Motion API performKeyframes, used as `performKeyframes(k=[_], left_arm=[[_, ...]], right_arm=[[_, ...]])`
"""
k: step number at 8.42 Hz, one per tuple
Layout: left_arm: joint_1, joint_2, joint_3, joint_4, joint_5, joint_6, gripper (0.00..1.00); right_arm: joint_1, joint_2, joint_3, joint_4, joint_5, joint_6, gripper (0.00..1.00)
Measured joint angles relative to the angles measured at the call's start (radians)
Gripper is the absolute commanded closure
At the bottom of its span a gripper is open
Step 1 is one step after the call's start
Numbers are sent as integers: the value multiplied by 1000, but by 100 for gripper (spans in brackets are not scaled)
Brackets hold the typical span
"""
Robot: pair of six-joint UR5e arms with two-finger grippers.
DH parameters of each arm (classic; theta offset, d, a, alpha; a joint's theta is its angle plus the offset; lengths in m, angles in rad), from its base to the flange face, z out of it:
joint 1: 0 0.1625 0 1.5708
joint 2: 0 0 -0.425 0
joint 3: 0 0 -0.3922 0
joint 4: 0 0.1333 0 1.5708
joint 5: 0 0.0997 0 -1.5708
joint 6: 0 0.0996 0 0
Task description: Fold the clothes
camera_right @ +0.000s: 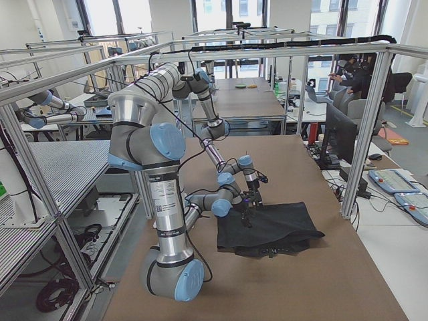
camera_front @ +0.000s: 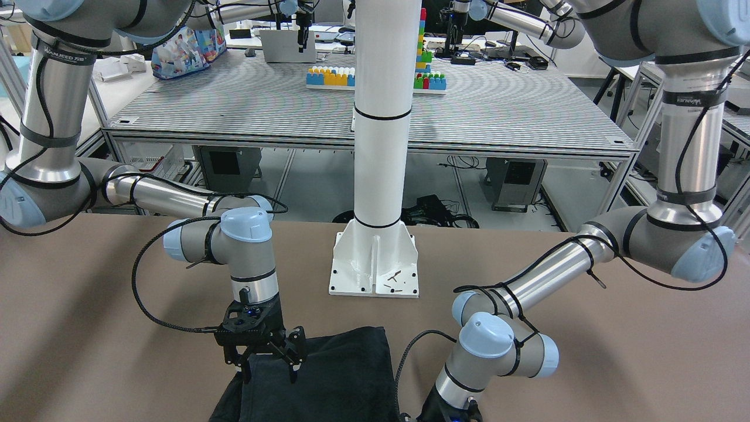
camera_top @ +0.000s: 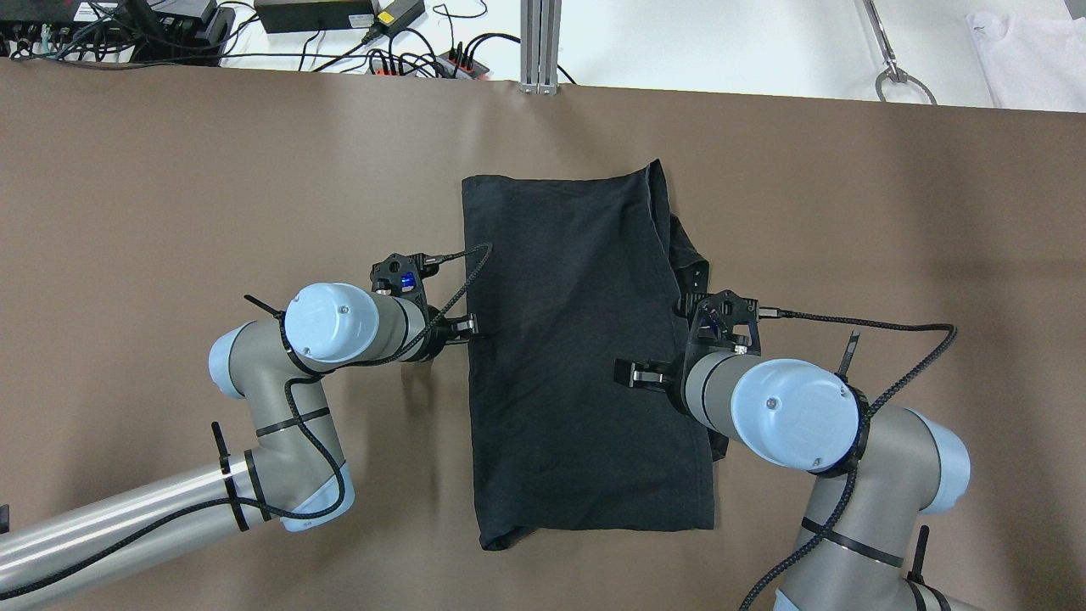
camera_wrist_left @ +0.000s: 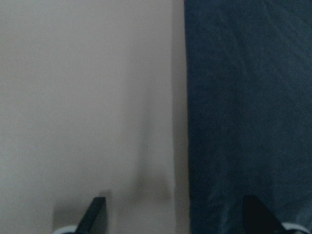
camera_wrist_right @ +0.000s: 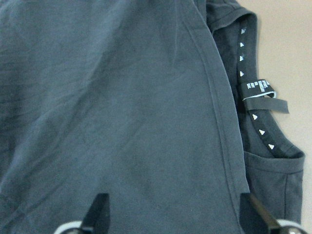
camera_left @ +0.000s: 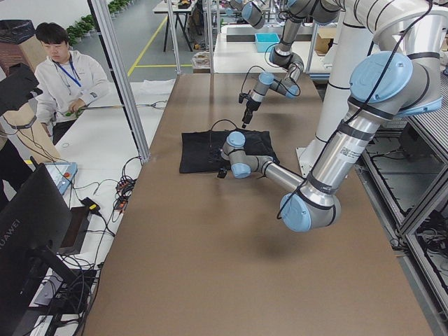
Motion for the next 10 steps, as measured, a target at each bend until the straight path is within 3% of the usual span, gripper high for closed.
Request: performKeyframes(k=[2,8,10], left_arm=[[22,-11,3,0,9,-4,100],[23,-18,-8,-2,1,9,100],[-15,29,-33,-7,-29,41,100]], right_arm=[[-1,0,-9,0,-1,-3,6],[-1,-1,-13,0,-3,-3,6],[-1,-1,-13,0,-3,-3,6]])
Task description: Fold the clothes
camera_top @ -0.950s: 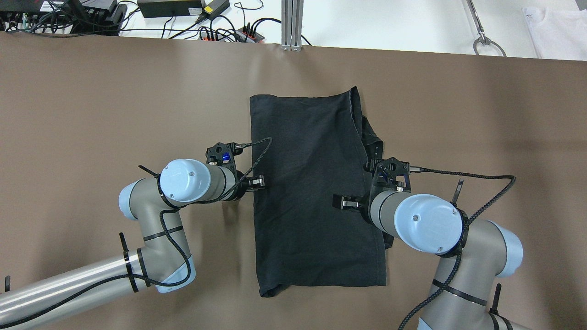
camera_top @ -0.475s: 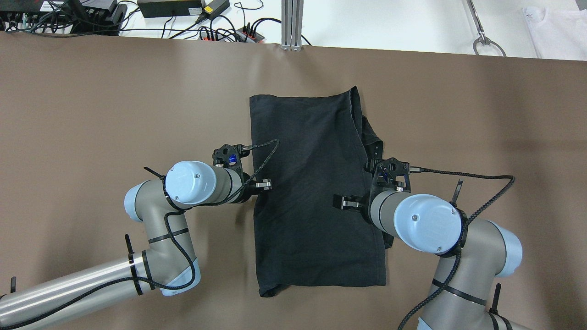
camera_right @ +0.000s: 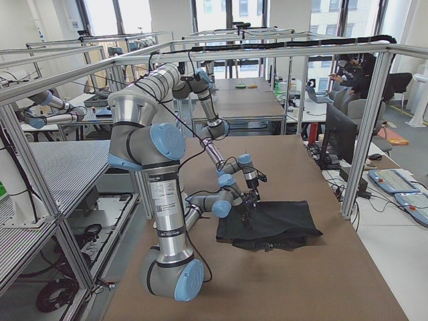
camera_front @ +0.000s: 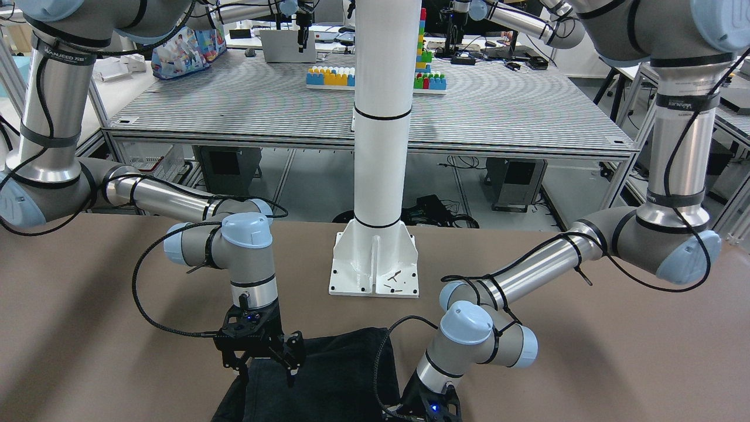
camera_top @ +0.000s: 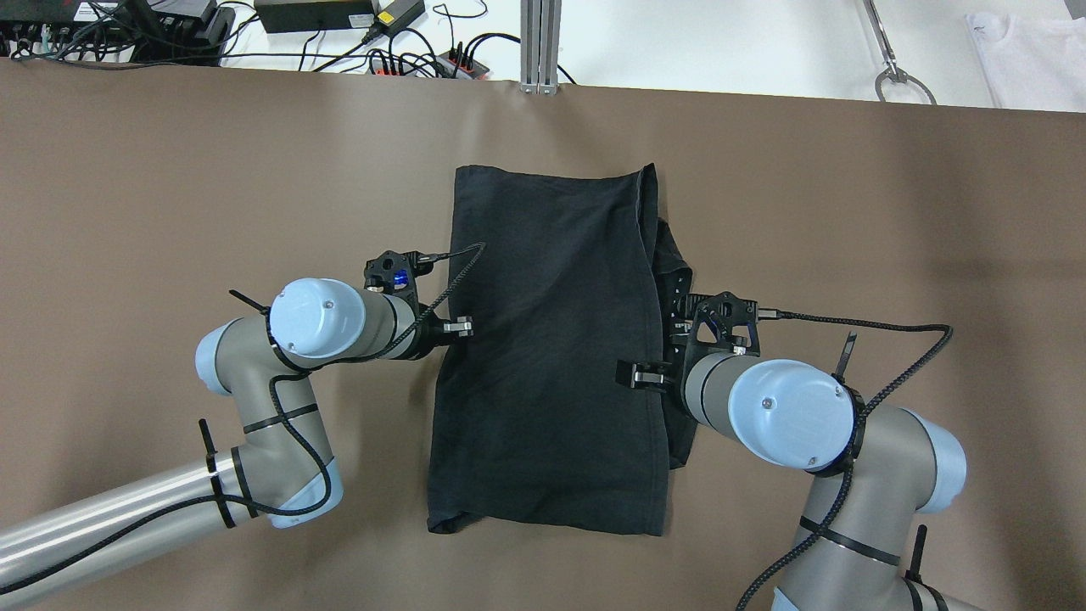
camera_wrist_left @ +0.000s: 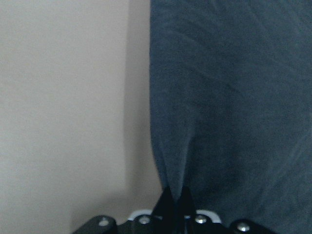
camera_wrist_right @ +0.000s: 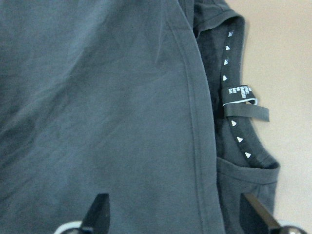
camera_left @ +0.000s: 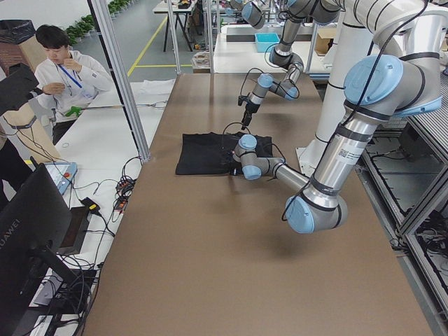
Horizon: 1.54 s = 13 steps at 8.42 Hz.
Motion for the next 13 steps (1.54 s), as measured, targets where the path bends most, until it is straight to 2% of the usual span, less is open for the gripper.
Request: performKeyframes(k=[2,3,7,10,12,13], left_arm=[[-35,103,-80,-4,-21,58,100],[-46,137,-108,-4,-31,70,1],[-75,183,-188,-3,-42,80,0],[-84,272,-313,-3,-66,58,0],[-68,385,-422,-10,-45,-90,0],[-28,441,-471,-20,-3,-190,0]], right_arm=[[-1,0,0,0,0,0,6],[-2,0,0,0,0,1,6],[-5,3,1,0,0,6,6],[-10,14,1,0,0,18,6],[-18,16,0,0,-1,27,6],[-20,17,0,0,-2,36,6]])
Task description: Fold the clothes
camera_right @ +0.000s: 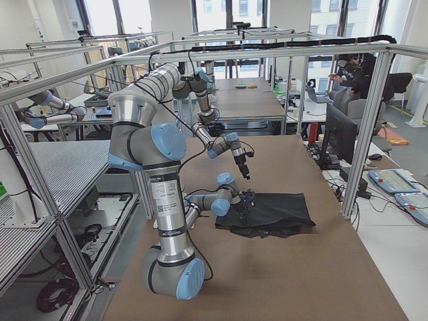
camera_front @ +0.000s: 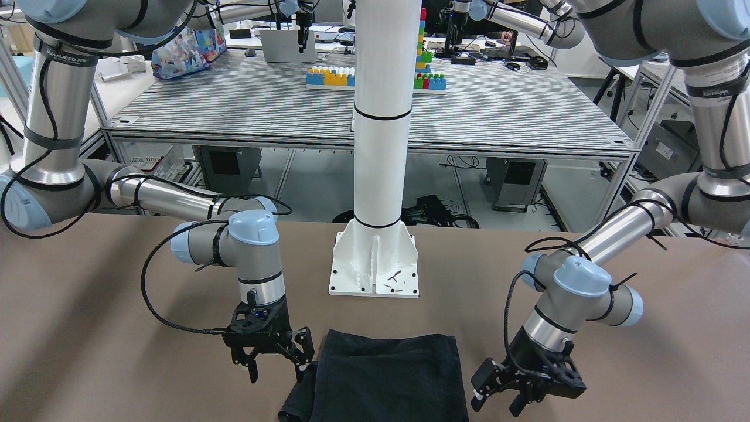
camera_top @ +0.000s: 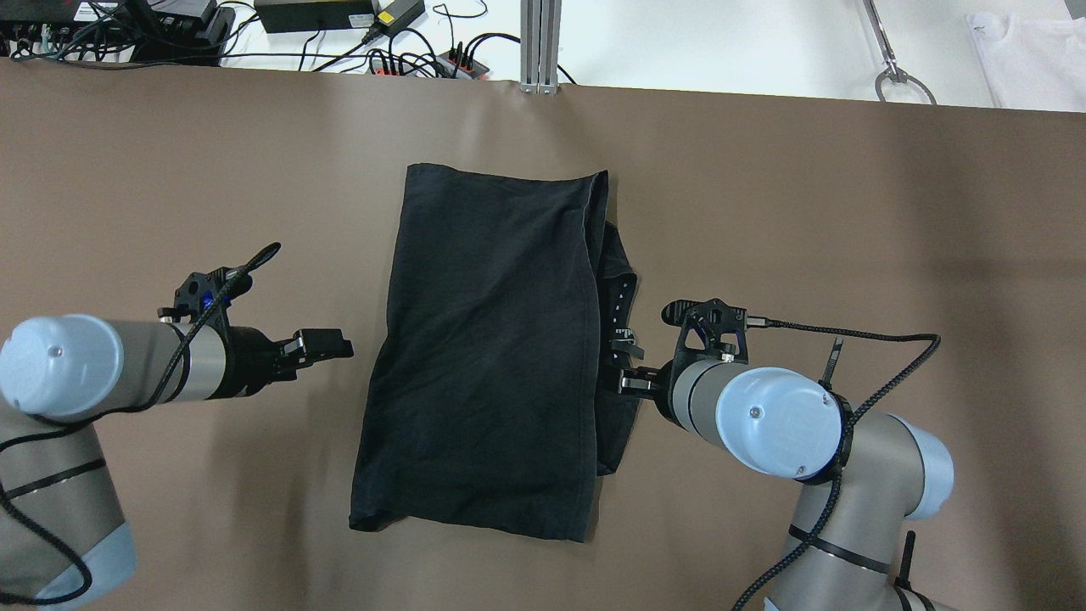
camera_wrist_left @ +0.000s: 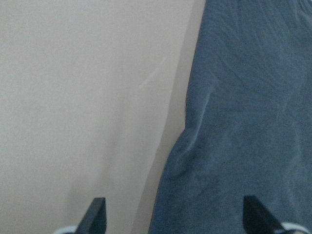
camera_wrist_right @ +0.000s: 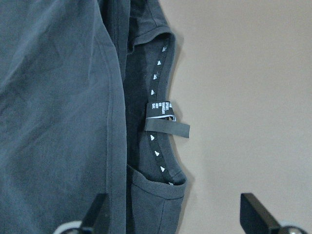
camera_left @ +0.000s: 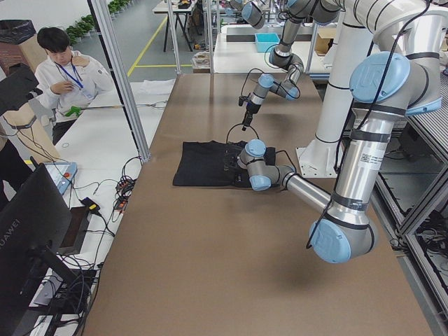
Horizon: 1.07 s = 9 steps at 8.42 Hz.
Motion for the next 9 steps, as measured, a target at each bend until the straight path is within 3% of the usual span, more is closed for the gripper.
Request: performKeyframes(k=[4,9], left_arm=[[242,59,-46,-11,259,-380,0],[422,56,-31,-12,373,-447,0]], right_arm=[[-7,1,2,3,-4,52,6],[-26,0,2,3,-24,60,6]])
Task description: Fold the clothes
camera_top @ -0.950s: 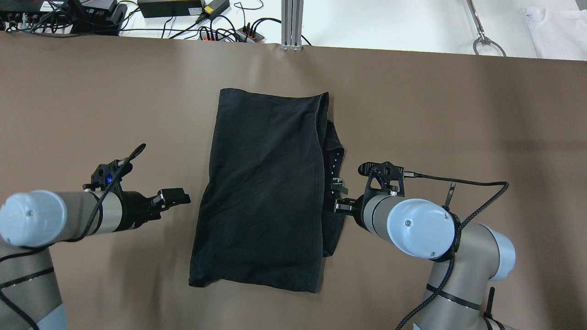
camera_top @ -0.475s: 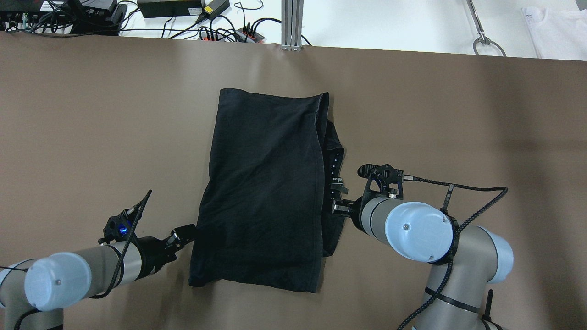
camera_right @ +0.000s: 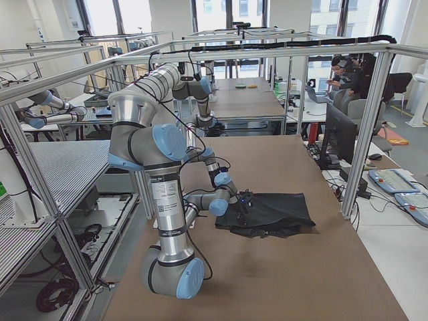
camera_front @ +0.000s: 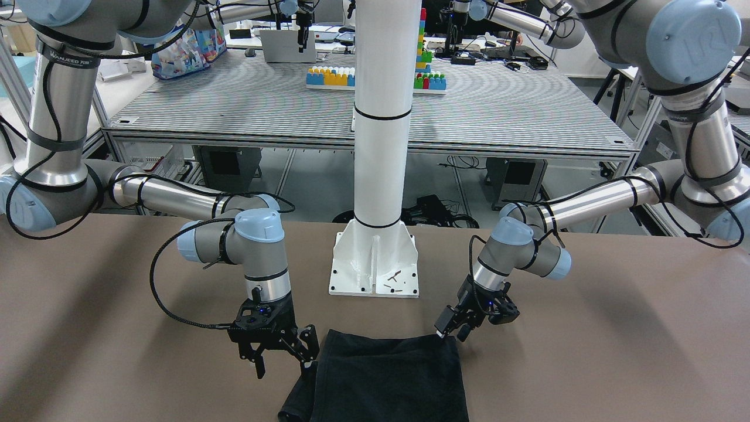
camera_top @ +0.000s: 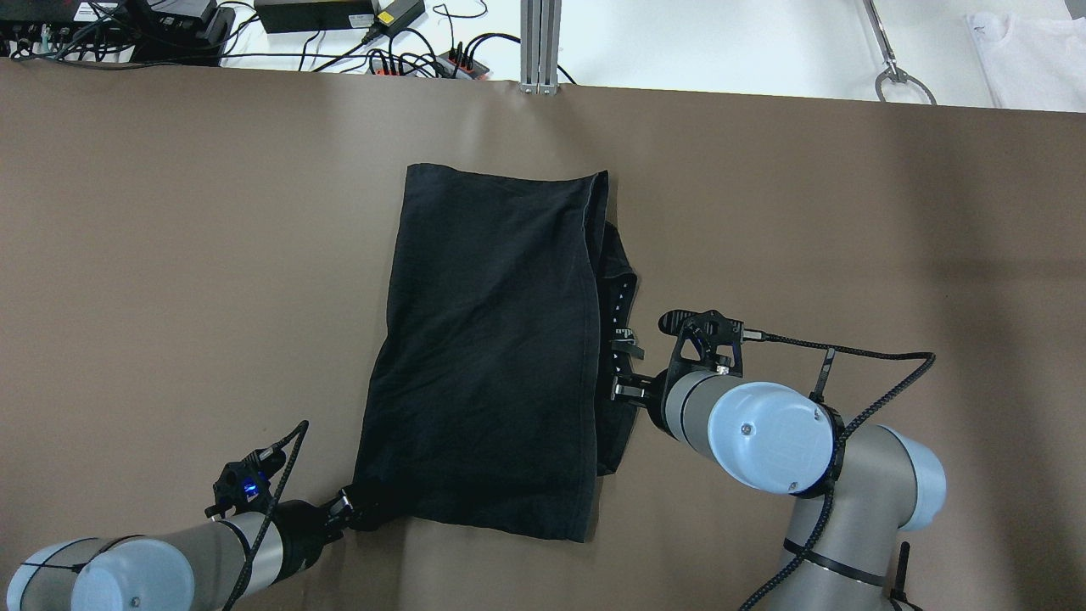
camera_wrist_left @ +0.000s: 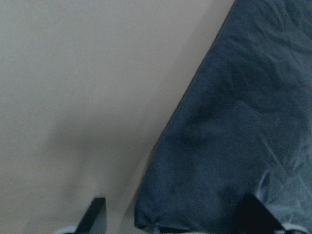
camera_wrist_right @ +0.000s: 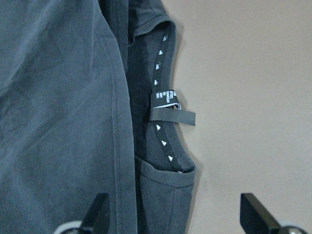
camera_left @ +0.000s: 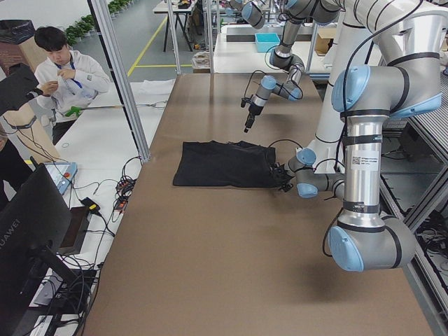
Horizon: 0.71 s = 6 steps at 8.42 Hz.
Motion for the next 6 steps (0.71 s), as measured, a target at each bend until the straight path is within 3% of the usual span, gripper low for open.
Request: performKeyframes(k=[6], left_arm=[[-34,-9,7,-2,12,0,0]], right_arm=[[-6,-2,1,0,-8,-1,6]])
